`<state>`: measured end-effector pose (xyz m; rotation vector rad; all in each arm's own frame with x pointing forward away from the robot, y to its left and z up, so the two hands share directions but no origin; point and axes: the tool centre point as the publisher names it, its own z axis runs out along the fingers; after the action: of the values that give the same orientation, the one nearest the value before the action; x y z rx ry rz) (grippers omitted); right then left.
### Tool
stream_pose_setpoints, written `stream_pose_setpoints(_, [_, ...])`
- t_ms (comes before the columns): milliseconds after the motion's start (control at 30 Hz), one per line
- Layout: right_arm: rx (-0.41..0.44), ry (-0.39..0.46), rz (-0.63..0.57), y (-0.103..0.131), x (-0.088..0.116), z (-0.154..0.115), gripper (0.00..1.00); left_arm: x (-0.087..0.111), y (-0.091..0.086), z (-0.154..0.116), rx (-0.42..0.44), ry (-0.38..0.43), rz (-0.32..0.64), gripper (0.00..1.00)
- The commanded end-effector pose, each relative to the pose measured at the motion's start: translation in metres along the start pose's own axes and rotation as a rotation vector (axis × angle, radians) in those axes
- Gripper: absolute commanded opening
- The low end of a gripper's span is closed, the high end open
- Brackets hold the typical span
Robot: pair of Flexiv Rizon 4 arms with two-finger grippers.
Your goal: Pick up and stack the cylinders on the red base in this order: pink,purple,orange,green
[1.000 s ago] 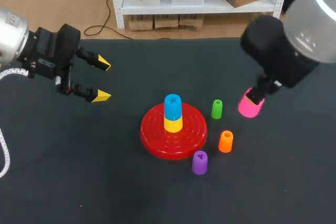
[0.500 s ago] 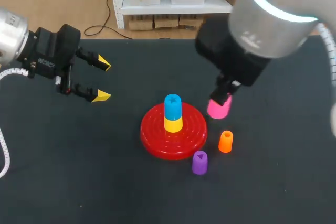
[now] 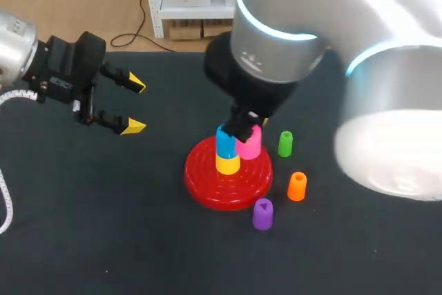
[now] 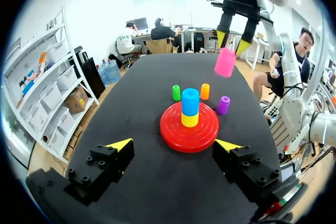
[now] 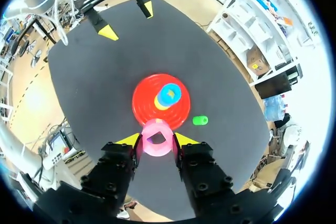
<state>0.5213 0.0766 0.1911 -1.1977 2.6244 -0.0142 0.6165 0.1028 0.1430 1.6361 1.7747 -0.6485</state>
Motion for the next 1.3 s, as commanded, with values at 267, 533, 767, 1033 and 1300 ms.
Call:
stream_pose_setpoints(267, [0.006,0.041,0.063,-0.006,-0.055,0.031,0.00,0.001,0.001,0.000,0.001,-0.004,0.002,1.00])
stream_pose_setpoints(533, [0.023,0.050,0.090,-0.011,-0.069,0.048,0.00,0.001,0.001,0.000,0.001,-0.004,0.002,1.00])
stream_pose_setpoints(767, [0.026,0.049,0.137,-0.026,-0.072,0.050,0.00,0.001,0.001,0.000,0.001,-0.004,0.002,1.00])
stream_pose_setpoints(1033, [0.021,0.061,0.161,-0.029,-0.072,0.056,0.00,0.001,0.001,0.000,0.001,-0.004,0.002,1.00])
stream_pose_setpoints(1300, [0.017,0.067,0.165,-0.030,-0.067,0.060,0.00,0.001,0.001,0.000,0.001,-0.004,0.002,1.00])
